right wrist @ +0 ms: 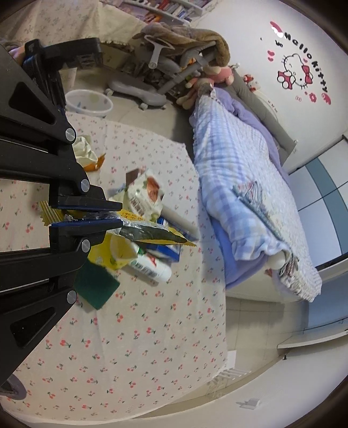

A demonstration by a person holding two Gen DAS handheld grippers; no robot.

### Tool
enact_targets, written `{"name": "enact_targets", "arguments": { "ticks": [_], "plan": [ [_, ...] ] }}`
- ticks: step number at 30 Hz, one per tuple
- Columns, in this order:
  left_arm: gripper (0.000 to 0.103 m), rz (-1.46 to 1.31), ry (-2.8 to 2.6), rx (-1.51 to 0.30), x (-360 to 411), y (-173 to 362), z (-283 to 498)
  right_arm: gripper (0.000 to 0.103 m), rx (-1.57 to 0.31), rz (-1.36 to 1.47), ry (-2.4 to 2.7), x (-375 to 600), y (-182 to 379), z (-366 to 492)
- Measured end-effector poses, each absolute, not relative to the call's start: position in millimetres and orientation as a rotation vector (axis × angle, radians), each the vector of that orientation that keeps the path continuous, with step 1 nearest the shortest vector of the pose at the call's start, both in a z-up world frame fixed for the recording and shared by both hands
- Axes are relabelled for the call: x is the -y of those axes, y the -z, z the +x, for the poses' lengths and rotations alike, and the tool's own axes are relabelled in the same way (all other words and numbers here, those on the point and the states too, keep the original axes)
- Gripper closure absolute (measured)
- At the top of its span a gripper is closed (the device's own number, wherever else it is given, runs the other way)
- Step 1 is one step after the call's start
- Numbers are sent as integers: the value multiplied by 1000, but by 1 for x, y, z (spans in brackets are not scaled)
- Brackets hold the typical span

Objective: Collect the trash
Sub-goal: 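Grasp the foil snack wrapper with the right tool while the left tool grasps crumpled white paper, then drop the white paper into the white bucket with the left tool while the right tool carries the wrapper over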

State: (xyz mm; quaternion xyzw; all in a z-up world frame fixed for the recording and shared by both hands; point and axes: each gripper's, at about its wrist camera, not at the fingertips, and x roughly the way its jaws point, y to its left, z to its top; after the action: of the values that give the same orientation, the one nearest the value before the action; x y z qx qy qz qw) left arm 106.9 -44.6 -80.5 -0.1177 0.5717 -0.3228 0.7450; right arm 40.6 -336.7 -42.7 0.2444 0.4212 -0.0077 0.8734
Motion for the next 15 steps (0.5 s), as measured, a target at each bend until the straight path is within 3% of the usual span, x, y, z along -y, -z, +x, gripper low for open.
{"name": "enact_targets", "arguments": {
  "ticks": [15],
  "plan": [
    [88,-414,525,-1152,-106,44,128,97,-901,407,-169,224,29,90]
  ]
}}
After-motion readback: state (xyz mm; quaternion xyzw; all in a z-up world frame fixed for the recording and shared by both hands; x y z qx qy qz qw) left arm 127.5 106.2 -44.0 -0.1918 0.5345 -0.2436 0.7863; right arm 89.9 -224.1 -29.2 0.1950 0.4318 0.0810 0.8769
